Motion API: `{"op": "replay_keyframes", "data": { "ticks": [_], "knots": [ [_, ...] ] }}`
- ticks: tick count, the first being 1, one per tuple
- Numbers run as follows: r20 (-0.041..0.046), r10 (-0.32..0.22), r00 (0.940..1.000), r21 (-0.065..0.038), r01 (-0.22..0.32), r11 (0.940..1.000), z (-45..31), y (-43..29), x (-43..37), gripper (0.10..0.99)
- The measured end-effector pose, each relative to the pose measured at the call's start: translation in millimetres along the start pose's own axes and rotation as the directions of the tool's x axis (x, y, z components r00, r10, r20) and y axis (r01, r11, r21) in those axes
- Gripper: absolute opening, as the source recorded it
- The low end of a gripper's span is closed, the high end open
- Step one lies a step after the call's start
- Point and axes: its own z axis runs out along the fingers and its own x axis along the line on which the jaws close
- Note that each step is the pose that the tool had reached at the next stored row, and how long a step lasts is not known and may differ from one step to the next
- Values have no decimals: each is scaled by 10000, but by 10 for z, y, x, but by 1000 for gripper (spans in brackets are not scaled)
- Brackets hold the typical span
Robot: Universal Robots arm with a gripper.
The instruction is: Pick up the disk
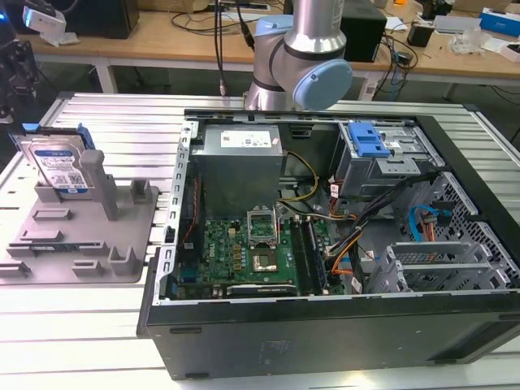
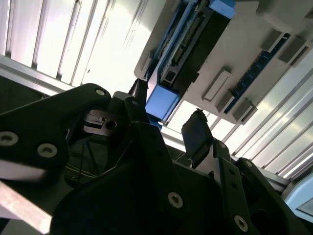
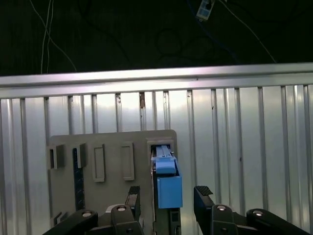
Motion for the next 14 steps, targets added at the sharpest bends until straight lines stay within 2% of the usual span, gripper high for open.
{"op": "replay_keyframes", "data": {
  "ticks": [14],
  "knots": [
    [-83,-236,9997,3,236,9997,145,6,0,557]
  ]
}}
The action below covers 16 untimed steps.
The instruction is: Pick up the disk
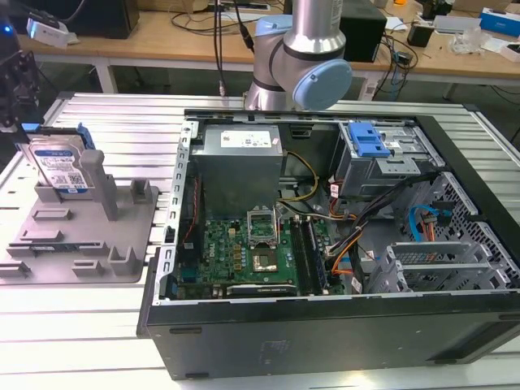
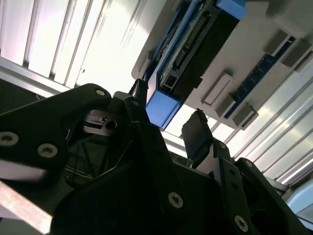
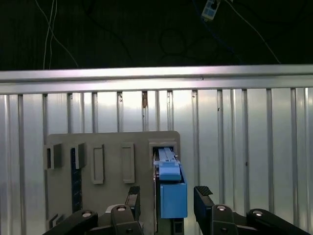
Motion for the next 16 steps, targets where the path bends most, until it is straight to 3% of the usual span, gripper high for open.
{"op": "replay_keyframes", "data": {
  "ticks": [16],
  "knots": [
    [-44,-167,9999,50,167,9998,92,-2,-16,557]
  ]
}}
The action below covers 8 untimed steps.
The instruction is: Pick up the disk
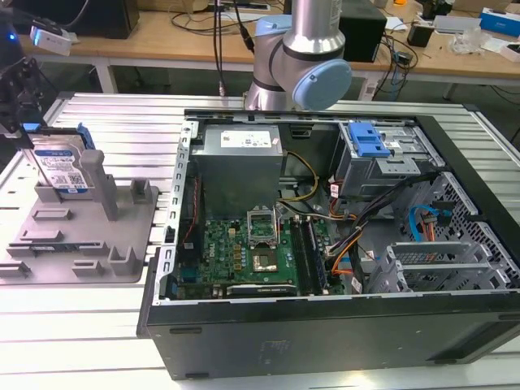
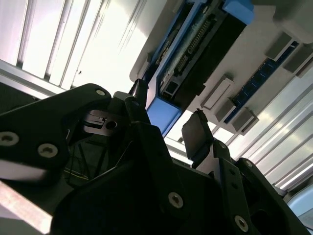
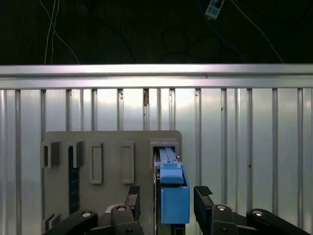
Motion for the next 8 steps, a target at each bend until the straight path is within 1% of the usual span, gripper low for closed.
{"op": "replay_keyframes", "data": {
  "ticks": [8],
  "knots": [
    [-1,-2,10000,-2,2,10000,35,-1,-35,557]
  ]
}}
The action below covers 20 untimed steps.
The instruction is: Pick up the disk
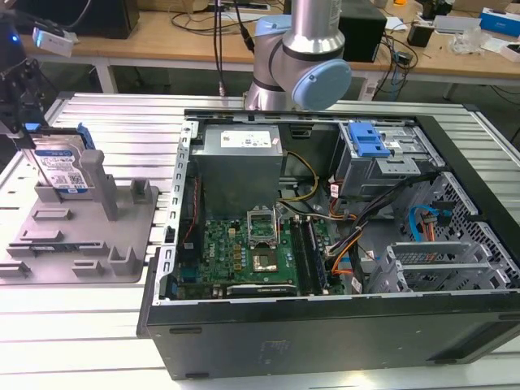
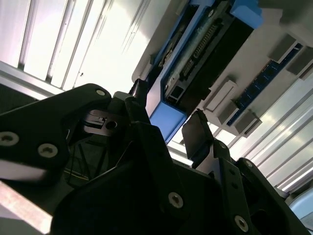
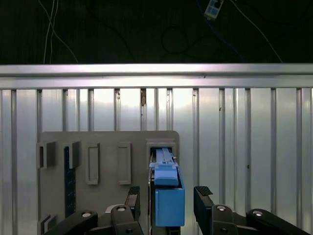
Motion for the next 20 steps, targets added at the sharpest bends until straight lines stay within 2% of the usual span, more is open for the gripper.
{"op": "replay_keyframes", "data": {
  "ticks": [18,19,20],
  "knots": [
    [-1,-20,10000,-1,20,10000,127,16,0,557],
    [-1,-20,10000,-1,20,10000,131,16,0,545],
    [-1,-20,10000,-1,20,10000,134,16,0,478]
  ]
}}
